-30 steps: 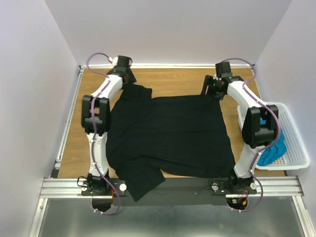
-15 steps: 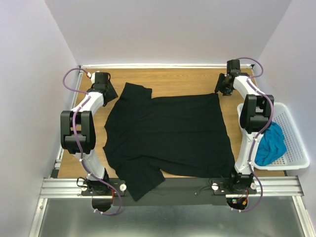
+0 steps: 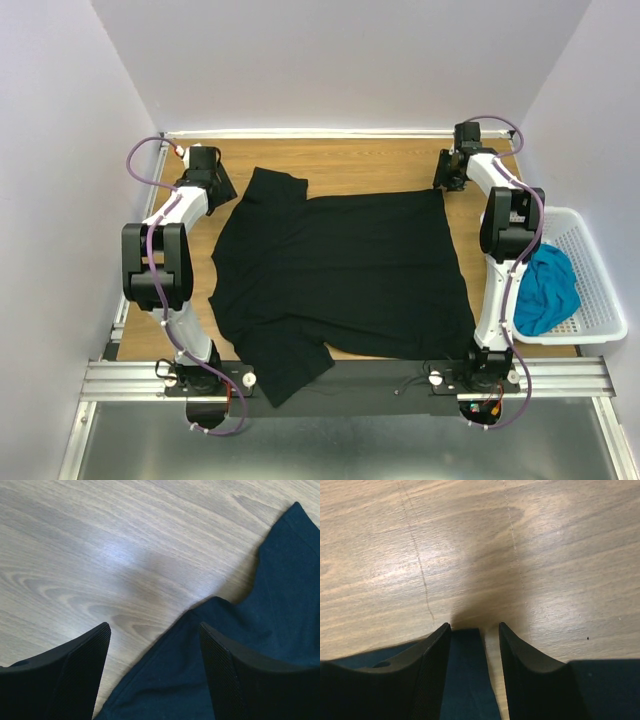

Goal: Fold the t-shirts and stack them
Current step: Flatten the tshirt out

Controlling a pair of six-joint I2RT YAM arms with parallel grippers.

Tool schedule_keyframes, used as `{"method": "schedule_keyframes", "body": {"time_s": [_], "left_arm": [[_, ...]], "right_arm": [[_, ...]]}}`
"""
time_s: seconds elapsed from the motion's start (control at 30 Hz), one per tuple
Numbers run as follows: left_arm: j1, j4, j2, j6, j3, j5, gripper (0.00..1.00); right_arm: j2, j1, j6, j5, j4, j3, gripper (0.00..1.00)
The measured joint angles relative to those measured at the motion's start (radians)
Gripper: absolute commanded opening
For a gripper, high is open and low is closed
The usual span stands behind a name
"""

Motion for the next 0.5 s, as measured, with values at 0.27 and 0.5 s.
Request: {"method": "schedule_keyframes", "body": {"time_s": [0.27, 0.5], "left_arm": [[0.0, -0.006, 0.023, 0.008, 0.047, 0.005, 0.79], [0.0, -0.012, 0.036, 0.01, 0.076, 0.021, 0.79]], "right_arm": [[-0.01, 0.0, -0.034, -0.02, 0.034, -0.031, 0.48], [-0.025, 0.0, -0.05, -0.027, 0.065, -0.061, 0.49]]}}
